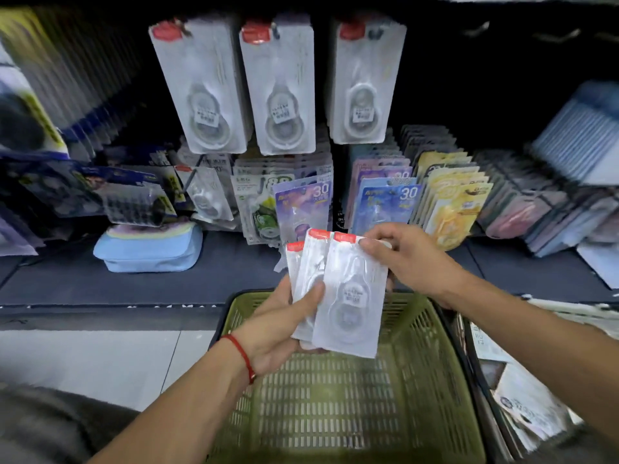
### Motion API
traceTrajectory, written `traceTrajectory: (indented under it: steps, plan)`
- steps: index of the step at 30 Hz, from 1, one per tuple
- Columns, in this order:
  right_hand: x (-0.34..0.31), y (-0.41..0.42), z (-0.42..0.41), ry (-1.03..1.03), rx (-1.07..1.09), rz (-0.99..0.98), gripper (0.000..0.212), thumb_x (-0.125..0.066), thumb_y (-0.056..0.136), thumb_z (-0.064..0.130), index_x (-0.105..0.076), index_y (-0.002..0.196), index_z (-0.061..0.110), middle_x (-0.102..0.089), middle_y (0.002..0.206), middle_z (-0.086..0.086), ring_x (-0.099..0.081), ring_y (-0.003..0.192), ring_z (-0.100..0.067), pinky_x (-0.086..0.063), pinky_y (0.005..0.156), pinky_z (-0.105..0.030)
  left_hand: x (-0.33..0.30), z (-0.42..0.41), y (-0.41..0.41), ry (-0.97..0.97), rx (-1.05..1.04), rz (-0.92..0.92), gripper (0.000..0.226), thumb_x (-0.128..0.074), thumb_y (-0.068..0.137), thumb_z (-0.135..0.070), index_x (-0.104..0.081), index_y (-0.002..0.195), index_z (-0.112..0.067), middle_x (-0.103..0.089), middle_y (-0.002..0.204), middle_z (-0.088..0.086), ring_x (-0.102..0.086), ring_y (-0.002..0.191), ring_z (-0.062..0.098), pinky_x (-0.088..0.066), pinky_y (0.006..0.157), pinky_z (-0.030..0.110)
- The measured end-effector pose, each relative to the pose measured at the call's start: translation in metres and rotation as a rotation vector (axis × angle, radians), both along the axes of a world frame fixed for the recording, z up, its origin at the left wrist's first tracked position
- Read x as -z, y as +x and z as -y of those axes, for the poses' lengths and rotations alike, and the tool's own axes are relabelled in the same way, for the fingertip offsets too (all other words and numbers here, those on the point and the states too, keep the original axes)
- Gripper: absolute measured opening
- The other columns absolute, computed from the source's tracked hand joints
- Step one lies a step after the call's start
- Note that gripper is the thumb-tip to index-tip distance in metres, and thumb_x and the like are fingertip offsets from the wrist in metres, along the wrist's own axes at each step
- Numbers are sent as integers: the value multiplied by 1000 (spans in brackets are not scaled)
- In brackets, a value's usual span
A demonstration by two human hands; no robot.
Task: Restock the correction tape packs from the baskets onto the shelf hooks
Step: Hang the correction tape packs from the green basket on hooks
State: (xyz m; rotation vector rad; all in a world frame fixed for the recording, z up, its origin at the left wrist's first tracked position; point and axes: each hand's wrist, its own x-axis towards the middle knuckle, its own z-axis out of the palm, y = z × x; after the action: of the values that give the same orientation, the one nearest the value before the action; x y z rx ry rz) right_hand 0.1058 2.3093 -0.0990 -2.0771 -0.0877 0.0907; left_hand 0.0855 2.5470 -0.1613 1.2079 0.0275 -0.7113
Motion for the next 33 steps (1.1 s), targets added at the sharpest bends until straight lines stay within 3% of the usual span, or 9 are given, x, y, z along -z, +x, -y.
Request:
traceTrajectory:
  steps: [2,5,7,11,16,21,28,30,33]
  plan:
    - [-12,-1,-5,3,135,106,19,-65,104,30,-72,93,15,-68,62,-7,-61,49,-20,-50,53,-38,-25,12,2,-58,-23,83,56,-74,86,-32,-54,139,-32,-75,127,2,-77,100,21,-60,63,36]
    - [-42,1,-8,341,300,171,20,-69,101,33,-72,99,14,-73,69,3,-64,52,-12,-49,48,-30,-66,25,19,-92,-83,231,64,-72,86,-18,-50,145,-25,-71,136,5,-70,122,28,-63,87,44]
    - [-61,0,-8,501,286,170,28,-72,97,41,-72,107,15,-81,89,-2,-77,73,-18,-56,53,-28,-98,30,34,-97,-106,321,64,-72,86,-18,-49,145,-26,-70,138,5,-68,125,28,-61,95,49]
    - [-67,-4,-17,498,180,184,42,-84,85,38,-69,120,21,-81,109,1,-79,99,-16,-63,75,-26,-143,30,64,-70,-147,501,63,-77,85,-20,-50,142,-28,-72,134,3,-71,120,25,-64,87,43]
    - [-74,19,-17,587,243,282,31,-75,94,23,-65,123,21,-80,113,3,-76,107,-17,-63,88,-33,-150,14,86,108,-253,692,65,-79,82,-39,-50,140,-35,-71,132,-13,-67,124,10,-52,110,45]
    - [-82,45,-10,475,272,415,25,-71,100,22,-64,124,28,-79,115,7,-76,107,-13,-60,85,-26,-144,-4,92,182,-456,816,60,-82,88,-39,-51,140,-37,-70,131,-18,-66,122,3,-52,107,41]
    - [-80,62,-27,520,375,479,34,-72,97,35,-68,130,30,-81,112,5,-77,106,-16,-59,93,-43,-148,-15,90,189,-497,902,65,-81,91,-36,-46,147,-40,-65,138,-18,-62,130,9,-49,111,48]
    - [-78,64,-31,426,427,489,37,-71,99,38,-65,135,31,-80,113,9,-76,107,-12,-59,96,-46,-148,-17,90,178,-488,891,69,-80,89,-38,-45,148,-40,-64,141,-17,-61,132,10,-48,112,48]
    - [-78,64,-32,92,551,502,53,-66,100,42,-52,149,27,-63,136,8,-62,125,-13,-53,105,-47,-146,-16,89,134,-444,841,71,-81,87,-39,-46,149,-38,-65,142,-13,-61,133,13,-47,113,49]
